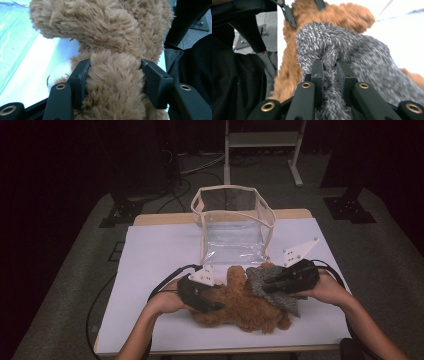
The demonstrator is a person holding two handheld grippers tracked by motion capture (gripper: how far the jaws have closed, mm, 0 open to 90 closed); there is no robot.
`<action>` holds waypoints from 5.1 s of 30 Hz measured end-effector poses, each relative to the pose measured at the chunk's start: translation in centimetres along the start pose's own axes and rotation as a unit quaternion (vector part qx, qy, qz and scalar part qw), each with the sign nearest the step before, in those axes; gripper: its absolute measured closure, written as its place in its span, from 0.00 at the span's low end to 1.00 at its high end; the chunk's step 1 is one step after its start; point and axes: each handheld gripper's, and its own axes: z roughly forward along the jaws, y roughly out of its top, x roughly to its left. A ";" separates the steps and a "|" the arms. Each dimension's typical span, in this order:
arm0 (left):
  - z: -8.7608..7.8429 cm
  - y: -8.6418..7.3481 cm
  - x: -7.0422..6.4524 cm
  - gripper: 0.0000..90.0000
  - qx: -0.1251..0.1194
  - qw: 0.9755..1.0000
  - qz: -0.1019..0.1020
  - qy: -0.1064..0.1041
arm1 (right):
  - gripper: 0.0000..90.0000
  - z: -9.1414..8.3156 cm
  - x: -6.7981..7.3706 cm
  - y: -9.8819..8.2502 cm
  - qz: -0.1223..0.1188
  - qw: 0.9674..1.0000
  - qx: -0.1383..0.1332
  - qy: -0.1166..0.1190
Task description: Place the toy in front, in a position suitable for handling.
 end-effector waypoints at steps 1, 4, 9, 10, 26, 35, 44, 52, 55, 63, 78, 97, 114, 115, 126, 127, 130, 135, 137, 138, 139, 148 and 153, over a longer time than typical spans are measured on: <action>0.0 0.0 0.0 0.48 -0.001 1.000 0.000 0.000 | 0.86 0.3 0.2 0.4 -0.005 1.000 0.000 0.004; -0.1 -0.1 0.0 0.48 0.000 1.000 0.001 -0.003 | 0.86 1.2 0.5 0.9 -0.023 1.000 0.008 0.011; -0.2 -0.5 -0.1 0.48 -0.009 1.000 -0.005 -0.003 | 0.86 1.0 -0.1 0.1 -0.008 1.000 0.004 0.010; -0.2 -0.5 -0.1 0.48 -0.011 1.000 -0.005 -0.003 | 0.86 0.7 -0.3 -0.2 0.000 1.000 0.004 0.005; 0.1 0.1 0.0 0.47 0.003 1.000 0.004 0.001 | 0.86 1.7 -0.2 5.3 -0.047 0.998 -0.024 -0.015; 0.0 -0.1 -0.1 0.47 -0.004 1.000 0.003 0.000 | 0.86 4.2 -1.0 5.4 -0.036 0.999 0.016 -0.006; 0.0 -0.1 -0.1 0.47 -0.002 1.000 0.002 0.000 | 0.86 2.6 -0.3 3.6 -0.028 1.000 0.006 0.001; -0.3 -0.2 0.1 0.45 -0.015 1.000 -0.004 0.003 | 0.86 2.4 -1.0 1.0 -0.006 1.000 0.011 0.002; -1.0 -0.2 0.3 0.43 -0.024 1.000 -0.007 0.010 | 0.86 2.2 -1.3 -0.1 0.011 1.000 0.002 0.005; -2.9 -1.9 0.6 0.40 -0.036 0.998 -0.035 0.025 | 0.86 1.3 -2.0 -2.2 0.042 0.999 -0.008 0.005; -1.5 -2.4 0.1 0.50 -0.039 0.999 -0.034 0.006 | 0.86 -0.5 -0.4 5.9 -0.045 0.999 -0.023 -0.012; -1.4 -2.8 -0.7 0.49 -0.050 0.999 -0.018 0.010 | 0.86 4.4 -3.1 5.1 -0.010 0.997 0.072 0.007; -1.2 -2.5 -0.4 0.47 -0.054 0.998 -0.016 0.018 | 0.86 5.4 -0.5 4.6 -0.043 0.997 0.063 0.025; -1.4 -2.5 -0.4 0.46 -0.056 0.998 -0.016 0.022 | 0.86 5.3 -0.6 4.2 -0.038 0.997 0.060 0.025; -2.7 -4.2 0.2 0.44 -0.062 0.996 -0.044 0.041 | 0.86 4.4 -1.4 2.8 -0.017 0.998 0.051 0.017; -2.4 -4.2 0.2 0.46 -0.065 0.996 -0.046 0.038 | 0.86 4.4 -1.3 3.1 -0.022 0.998 0.050 0.015; -1.9 -4.1 0.3 0.50 -0.070 0.996 -0.044 0.024 | 0.86 4.4 -0.5 4.5 -0.043 0.998 0.039 0.007; -1.3 -3.5 -0.1 0.50 -0.069 0.997 -0.031 0.015 | 0.86 6.8 0.6 7.1 -0.077 0.996 0.042 0.017; -1.2 -3.5 -0.3 0.50 -0.068 0.997 -0.030 0.014 | 0.86 7.8 0.7 7.9 -0.077 0.996 0.040 0.021; -1.2 -3.6 -0.3 0.50 -0.067 0.997 -0.029 0.015 | 0.86 8.2 0.7 8.1 -0.077 0.996 0.038 0.024; -1.2 -3.7 -0.3 0.50 -0.069 0.997 -0.031 0.015 | 0.86 8.5 0.7 8.2 -0.078 0.996 0.040 0.028; -1.3 -3.8 -0.1 0.49 -0.070 0.997 -0.033 0.020 | 0.86 5.8 0.0 5.3 -0.058 0.997 0.056 0.012; -1.4 -3.7 0.0 0.49 -0.064 0.997 -0.030 0.020 | 0.86 3.4 -0.7 2.6 -0.032 0.999 0.031 0.000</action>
